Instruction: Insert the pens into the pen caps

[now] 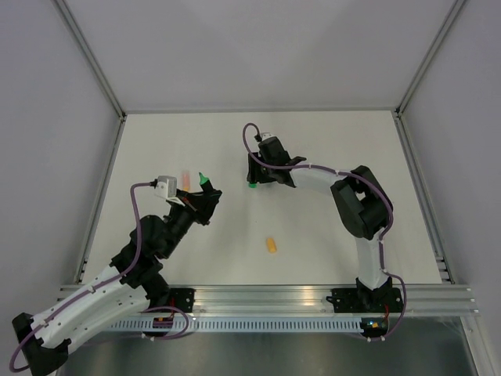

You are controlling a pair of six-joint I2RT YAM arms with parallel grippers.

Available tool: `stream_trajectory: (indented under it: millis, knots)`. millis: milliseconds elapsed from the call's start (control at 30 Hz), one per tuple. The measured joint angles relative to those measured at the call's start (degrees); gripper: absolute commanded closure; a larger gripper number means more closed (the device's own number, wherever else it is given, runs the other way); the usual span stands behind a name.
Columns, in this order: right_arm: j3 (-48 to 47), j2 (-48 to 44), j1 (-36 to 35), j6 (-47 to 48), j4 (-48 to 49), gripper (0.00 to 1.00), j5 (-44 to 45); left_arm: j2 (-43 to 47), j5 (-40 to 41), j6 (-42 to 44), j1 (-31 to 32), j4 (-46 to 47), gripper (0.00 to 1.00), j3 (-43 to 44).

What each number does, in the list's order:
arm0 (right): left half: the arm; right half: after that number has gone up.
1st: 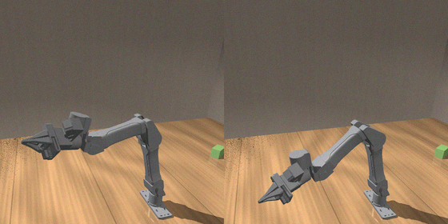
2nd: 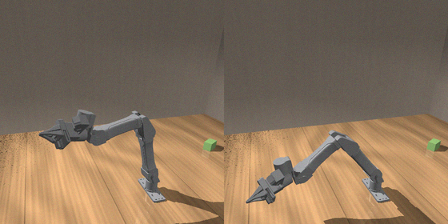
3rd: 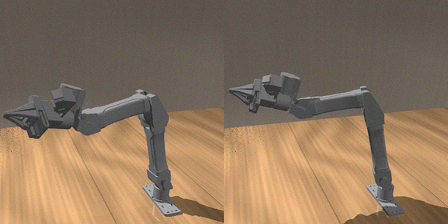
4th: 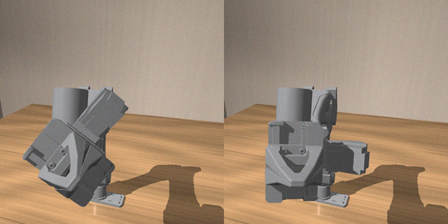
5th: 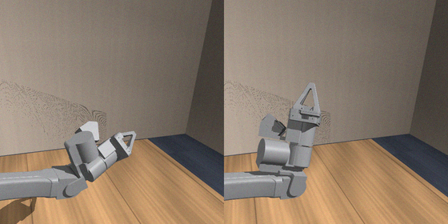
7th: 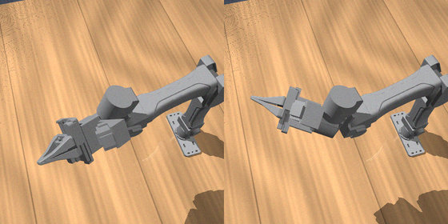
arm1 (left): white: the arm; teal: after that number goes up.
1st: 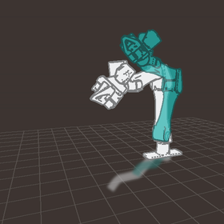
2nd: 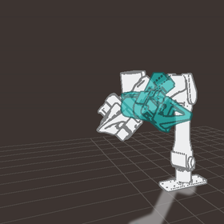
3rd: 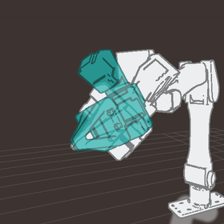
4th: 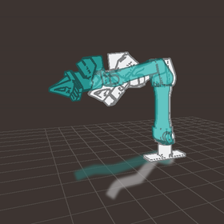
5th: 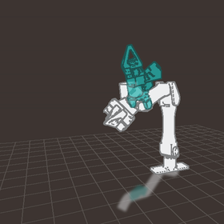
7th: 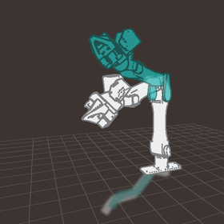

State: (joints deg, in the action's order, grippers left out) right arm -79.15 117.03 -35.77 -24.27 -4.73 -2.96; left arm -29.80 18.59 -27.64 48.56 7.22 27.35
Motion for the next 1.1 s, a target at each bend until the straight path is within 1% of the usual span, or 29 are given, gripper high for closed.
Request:
stream_trajectory:
  millis: [167, 400, 700, 900, 1100]
  knots:
    - [-1.20, 0.72, -1.01, -1.64, -4.44, 0.45, 6.25, 0.74, 0.00, 0.00, 0.00, -0.02, 0.98, -0.02]
    - [-6.71, 3.48, -4.72, -6.51, -10.71, 0.44, 15.47, 1.25, 0.00, -0.02, 0.00, -0.07, 0.98, -0.02]
    - [-15.23, 9.35, -7.41, -10.93, -18.01, 0.44, 22.84, 1.79, -0.02, -0.02, 0.00, -0.37, 0.98, -0.02]
    - [-16.98, 10.32, -7.78, -12.85, -22.43, 0.46, 26.88, 2.60, -0.02, -0.02, 0.00, -0.44, 0.98, -0.02]
    - [-17.75, 10.60, -7.78, -14.32, -24.22, 0.48, 28.02, 2.58, -0.02, -0.02, 0.00, -0.50, 0.98, -0.02]
